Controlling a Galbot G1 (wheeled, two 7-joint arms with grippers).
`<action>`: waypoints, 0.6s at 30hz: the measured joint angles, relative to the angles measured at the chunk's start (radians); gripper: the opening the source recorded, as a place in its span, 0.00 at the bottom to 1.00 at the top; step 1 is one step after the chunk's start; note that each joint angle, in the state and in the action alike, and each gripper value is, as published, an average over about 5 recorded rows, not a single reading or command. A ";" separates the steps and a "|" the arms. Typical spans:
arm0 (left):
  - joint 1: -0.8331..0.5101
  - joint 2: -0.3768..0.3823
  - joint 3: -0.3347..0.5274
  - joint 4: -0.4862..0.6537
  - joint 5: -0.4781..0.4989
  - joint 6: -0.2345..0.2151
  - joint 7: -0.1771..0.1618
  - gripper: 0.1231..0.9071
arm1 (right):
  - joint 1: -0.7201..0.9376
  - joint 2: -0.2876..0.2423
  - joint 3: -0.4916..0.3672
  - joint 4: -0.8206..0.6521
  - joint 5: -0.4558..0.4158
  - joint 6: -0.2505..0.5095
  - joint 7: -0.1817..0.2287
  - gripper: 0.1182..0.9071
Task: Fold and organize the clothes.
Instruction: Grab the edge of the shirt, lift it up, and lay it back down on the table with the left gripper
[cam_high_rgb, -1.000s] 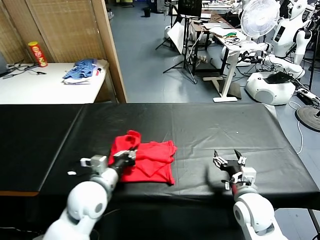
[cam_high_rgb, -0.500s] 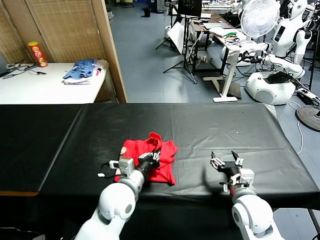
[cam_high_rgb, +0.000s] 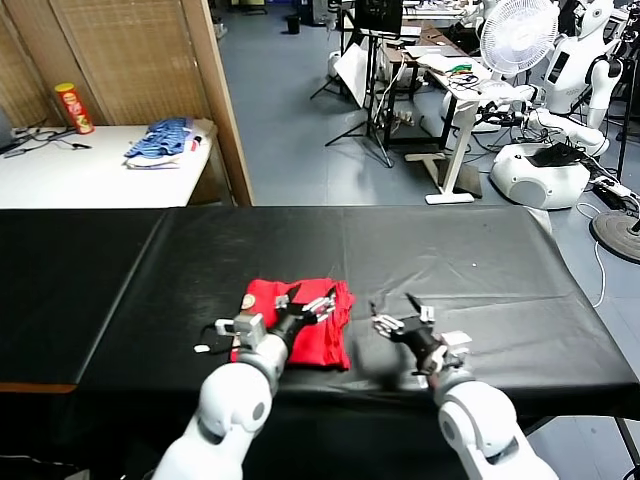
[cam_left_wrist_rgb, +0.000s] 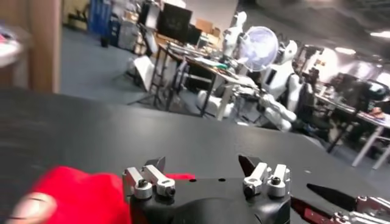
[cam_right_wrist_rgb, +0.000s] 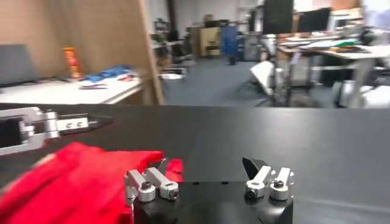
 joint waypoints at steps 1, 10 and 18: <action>0.005 0.014 -0.015 -0.006 0.000 -0.003 0.001 0.86 | 0.016 0.004 -0.024 -0.010 -0.017 -0.004 -0.001 0.86; 0.075 0.092 -0.154 -0.012 -0.015 -0.019 0.007 0.86 | 0.086 0.045 -0.164 -0.139 -0.324 -0.071 0.088 0.86; 0.116 0.070 -0.240 0.029 -0.093 -0.039 0.009 0.86 | 0.071 0.075 -0.163 -0.162 -0.337 0.008 0.112 0.86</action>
